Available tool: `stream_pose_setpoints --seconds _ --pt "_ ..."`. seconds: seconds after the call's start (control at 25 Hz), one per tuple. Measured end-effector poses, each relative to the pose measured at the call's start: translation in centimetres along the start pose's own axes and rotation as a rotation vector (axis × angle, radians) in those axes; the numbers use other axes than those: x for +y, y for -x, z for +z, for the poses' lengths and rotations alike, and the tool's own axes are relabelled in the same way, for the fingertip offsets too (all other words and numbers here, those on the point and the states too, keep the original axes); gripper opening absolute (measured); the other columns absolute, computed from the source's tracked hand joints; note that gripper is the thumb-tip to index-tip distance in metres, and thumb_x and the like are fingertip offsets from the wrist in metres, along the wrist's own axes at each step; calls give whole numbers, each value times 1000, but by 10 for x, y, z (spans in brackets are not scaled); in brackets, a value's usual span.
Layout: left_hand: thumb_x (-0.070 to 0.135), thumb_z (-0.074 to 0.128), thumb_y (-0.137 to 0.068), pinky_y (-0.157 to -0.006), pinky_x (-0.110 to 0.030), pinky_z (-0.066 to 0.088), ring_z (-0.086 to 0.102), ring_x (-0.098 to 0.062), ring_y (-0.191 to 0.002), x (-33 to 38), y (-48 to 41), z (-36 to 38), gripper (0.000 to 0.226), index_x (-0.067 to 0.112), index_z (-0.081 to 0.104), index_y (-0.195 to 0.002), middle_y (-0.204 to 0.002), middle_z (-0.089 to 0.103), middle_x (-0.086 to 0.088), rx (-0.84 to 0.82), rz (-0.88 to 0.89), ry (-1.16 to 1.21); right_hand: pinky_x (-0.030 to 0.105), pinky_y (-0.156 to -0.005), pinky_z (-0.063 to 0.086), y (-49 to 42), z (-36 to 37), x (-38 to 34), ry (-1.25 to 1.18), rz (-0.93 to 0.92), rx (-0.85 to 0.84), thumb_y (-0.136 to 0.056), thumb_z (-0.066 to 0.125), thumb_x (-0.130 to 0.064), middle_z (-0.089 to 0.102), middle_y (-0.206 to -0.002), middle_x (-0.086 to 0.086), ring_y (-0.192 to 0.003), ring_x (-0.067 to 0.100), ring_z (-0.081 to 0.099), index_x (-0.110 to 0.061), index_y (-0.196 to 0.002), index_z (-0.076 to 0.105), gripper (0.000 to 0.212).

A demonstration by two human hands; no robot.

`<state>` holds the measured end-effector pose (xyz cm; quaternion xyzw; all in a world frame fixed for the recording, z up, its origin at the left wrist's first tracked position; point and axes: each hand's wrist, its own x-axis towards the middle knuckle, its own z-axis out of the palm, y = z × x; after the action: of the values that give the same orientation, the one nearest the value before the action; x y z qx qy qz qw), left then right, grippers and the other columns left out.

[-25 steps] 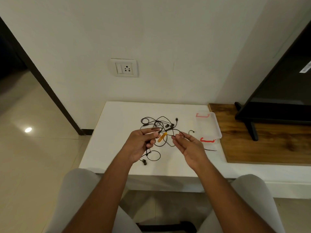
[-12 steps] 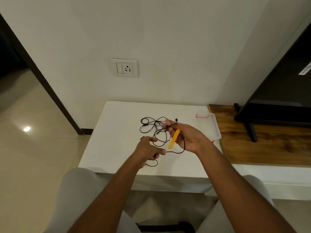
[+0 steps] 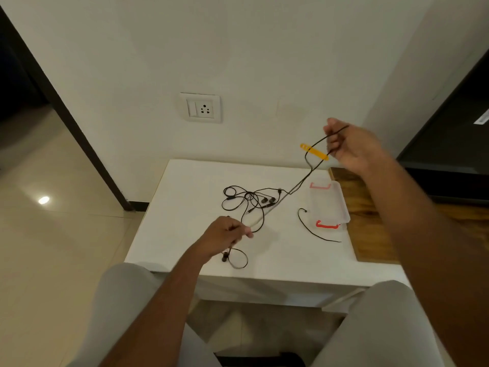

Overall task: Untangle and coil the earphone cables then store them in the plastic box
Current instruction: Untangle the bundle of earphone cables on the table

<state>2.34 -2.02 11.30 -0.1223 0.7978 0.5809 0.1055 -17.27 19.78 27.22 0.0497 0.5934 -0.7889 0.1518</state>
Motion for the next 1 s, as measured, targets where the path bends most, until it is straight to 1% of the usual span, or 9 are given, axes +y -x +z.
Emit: stream_pose_setpoints --seconds 0.12,0.24,0.36,0.44,0.52,0.64,0.72,0.88,1.0 --pt "21 53 -99 -66 -31 42 51 -13 -56 -4 0 -16 25 14 73 -85 -58 53 2 131 77 151 18 -53 49 -18 -11 -20 49 -127 86 -92 51 8 59 -80 4 -53 7 55 -11 -90 59 21" --pt "20 45 -103 -63 -33 40 48 -18 -51 14 6 -20 26 8 66 -94 -61 52 -2 87 123 518 42 -88 56 -24 -29 6 377 110 2 -80 67 11 65 -101 10 -92 24 66 -5 -130 47 56" --pt "22 39 -104 -58 -31 48 59 -23 -57 40 11 -15 29 7 64 -107 -73 63 -6 5 173 830 40 -87 50 -5 -29 35 823 205 49 -76 81 -6 55 -125 9 -118 30 54 -12 -146 31 86" --pt "21 34 -105 -67 -35 58 71 -28 -75 51 12 -8 33 4 60 -116 -91 72 -14 -72 182 937 25 -72 47 22 -18 63 816 -72 173 -84 74 -16 63 -117 8 -100 20 62 -14 -132 49 54" --pt "19 30 -105 -82 -37 59 71 -33 -96 56 11 -2 35 1 56 -121 -111 69 -23 -135 187 1033 26 -67 48 70 4 104 611 -143 22 -95 61 -22 74 -94 6 -77 15 68 -12 -109 64 18" --pt "17 29 -106 -81 -33 59 70 -32 -103 59 10 4 36 -2 54 -123 -119 66 -26 -171 191 1093 32 -97 47 124 30 155 347 134 -387 -104 35 -38 74 -107 7 -102 14 70 -15 -117 65 40" --pt "16 30 -106 -81 -32 60 67 -32 -108 55 10 4 35 -2 55 -123 -121 65 -26 -153 192 1080 29 -100 42 138 31 167 327 198 -515 -105 32 -40 73 -111 9 -108 19 68 -18 -125 61 43" --pt "18 31 -106 -95 -39 54 63 -36 -115 43 3 -2 35 -3 52 -124 -124 63 -26 -54 189 1038 26 -75 54 145 18 176 346 99 -390 -101 51 -14 75 -95 12 -79 19 72 -9 -115 67 22" --pt "28 33 -105 -95 -39 54 63 -35 -116 34 1 -4 41 -3 51 -126 -127 63 -22 1 149 1037 27 -70 58 142 12 177 316 113 -340 -101 51 -15 75 -90 9 -74 19 70 -9 -110 70 22"
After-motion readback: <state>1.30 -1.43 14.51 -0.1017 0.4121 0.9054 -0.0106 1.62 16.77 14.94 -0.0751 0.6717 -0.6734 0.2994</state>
